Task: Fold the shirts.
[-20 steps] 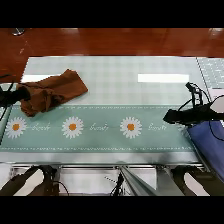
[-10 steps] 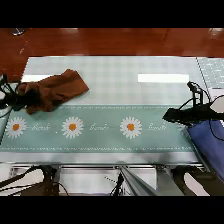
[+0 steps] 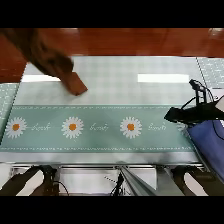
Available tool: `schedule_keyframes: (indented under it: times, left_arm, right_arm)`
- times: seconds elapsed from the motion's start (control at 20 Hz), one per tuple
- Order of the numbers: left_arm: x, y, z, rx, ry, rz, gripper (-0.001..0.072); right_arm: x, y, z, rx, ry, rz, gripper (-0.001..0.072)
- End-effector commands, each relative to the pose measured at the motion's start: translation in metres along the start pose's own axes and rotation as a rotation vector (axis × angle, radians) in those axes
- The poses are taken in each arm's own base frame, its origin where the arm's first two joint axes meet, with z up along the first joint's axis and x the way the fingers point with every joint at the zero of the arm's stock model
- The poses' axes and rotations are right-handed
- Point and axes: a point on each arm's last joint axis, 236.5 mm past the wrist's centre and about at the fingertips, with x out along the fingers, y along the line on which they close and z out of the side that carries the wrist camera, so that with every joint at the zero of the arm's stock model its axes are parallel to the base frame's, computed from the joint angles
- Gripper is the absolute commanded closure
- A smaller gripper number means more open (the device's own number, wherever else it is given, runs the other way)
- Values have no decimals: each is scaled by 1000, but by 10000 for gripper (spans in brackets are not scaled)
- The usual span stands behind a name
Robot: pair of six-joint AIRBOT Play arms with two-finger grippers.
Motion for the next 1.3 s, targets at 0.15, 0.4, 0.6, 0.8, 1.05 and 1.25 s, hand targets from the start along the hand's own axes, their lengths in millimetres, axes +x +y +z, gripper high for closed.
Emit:
schedule_keyframes:
  times: [0.15, 0.4, 0.6, 0.8, 1.05, 1.25]
  left_arm:
    - [-102, -173, 99, 168, -260, -357, 691]
    - [-124, -254, 77, 151, -222, -599, 691]
    - [-110, -290, 7, 104, -32, -707, 691]
    - [-95, -310, -122, 3, 224, -766, 691]
    - [-84, -249, -275, -77, 550, -612, 690]
    - [-94, -158, -406, -48, 895, -398, 690]
  right_arm:
    - [-57, 18, 4, -55, -206, 21, 90]
    - [-80, 27, -4, -67, -282, 38, 90]
    - [-80, 27, -6, -69, -274, 37, 90]
    - [-81, 27, -3, -66, -288, 37, 90]
    - [-81, 24, -2, -50, -293, 29, 89]
    - [-79, 22, 2, -25, -312, 26, 90]
